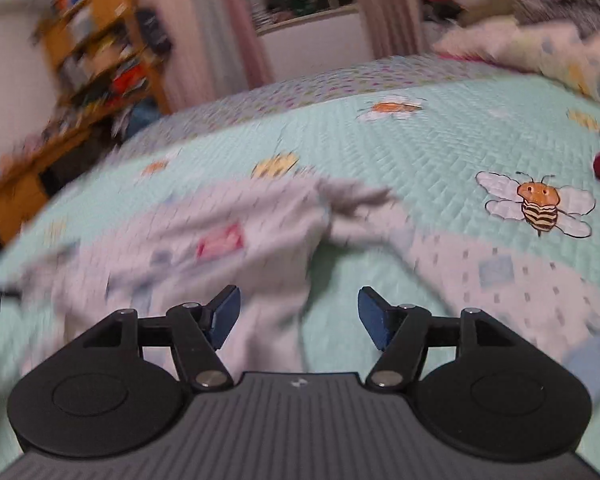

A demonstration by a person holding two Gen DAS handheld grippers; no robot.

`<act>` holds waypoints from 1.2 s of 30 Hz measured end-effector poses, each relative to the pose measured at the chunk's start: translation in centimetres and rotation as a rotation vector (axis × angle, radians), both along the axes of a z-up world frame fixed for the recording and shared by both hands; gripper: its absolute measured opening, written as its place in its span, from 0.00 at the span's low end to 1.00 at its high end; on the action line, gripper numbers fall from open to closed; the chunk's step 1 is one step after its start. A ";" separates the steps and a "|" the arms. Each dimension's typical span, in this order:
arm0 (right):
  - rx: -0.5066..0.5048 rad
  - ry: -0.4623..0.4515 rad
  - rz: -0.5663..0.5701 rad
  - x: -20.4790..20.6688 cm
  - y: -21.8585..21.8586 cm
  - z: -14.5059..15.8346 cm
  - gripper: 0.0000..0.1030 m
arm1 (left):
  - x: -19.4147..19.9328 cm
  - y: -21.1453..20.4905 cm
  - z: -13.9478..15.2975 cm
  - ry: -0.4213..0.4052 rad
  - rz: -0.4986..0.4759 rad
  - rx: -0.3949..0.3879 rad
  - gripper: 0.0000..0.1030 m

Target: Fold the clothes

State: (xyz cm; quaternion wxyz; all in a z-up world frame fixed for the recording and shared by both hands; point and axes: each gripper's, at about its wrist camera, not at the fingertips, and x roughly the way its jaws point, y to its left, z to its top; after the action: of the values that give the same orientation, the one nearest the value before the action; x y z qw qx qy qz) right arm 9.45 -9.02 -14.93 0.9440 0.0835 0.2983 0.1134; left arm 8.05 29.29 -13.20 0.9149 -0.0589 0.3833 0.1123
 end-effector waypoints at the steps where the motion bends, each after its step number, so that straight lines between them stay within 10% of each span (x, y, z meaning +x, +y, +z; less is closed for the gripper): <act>1: -0.057 -0.013 0.035 -1.2 1.1 0.0 0.68 | -0.9 -1.3 -0.9 0.009 -0.026 -0.026 0.86; 5: -0.294 0.004 0.109 -3.3 5.1 -1.2 0.79 | -3.0 -5.6 -4.0 0.047 -0.098 -0.131 0.89; 7: -0.329 0.019 0.108 -3.2 6.1 -1.8 0.78 | -2.2 -7.2 -4.9 0.054 -0.071 -0.062 0.89; 8: -0.325 0.024 0.101 -3.1 6.3 -2.1 0.78 | -1.7 -7.7 -5.2 0.047 -0.068 -0.029 0.79; 11: -0.317 0.044 0.093 -2.9 6.8 -2.5 0.73 | -1.7 -7.0 -3.5 -0.010 -0.066 -0.071 0.04; 12: -0.319 0.049 0.097 -2.9 7.0 -2.4 0.68 | -2.0 -6.4 -2.9 -0.026 -0.033 -0.062 0.01; 17: -0.221 0.101 0.165 -3.1 7.6 -1.5 0.21 | -4.6 -3.5 -0.2 -0.096 0.045 -0.043 0.01; 23: 0.109 0.244 0.197 -3.4 5.0 -0.2 0.04 | -7.7 -1.6 1.3 -0.082 0.084 -0.046 0.01; 28: 0.281 0.315 0.152 -4.7 0.9 -0.2 0.04 | -8.5 -0.9 -0.7 0.013 0.092 -0.037 0.05; 33: 0.281 0.310 0.040 -5.2 -1.0 -1.4 0.33 | -10.0 0.5 -1.3 0.038 0.130 -0.103 0.37; 36: 0.230 0.235 0.035 -6.1 -0.9 -0.4 0.34 | -11.8 0.9 0.0 -0.029 0.134 -0.105 0.51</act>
State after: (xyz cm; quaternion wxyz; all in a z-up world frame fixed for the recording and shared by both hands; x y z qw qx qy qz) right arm 3.37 -9.96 -15.30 0.8847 0.1984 0.3931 0.1527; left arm -3.74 30.22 -13.24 0.9064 -0.1341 0.3705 0.1523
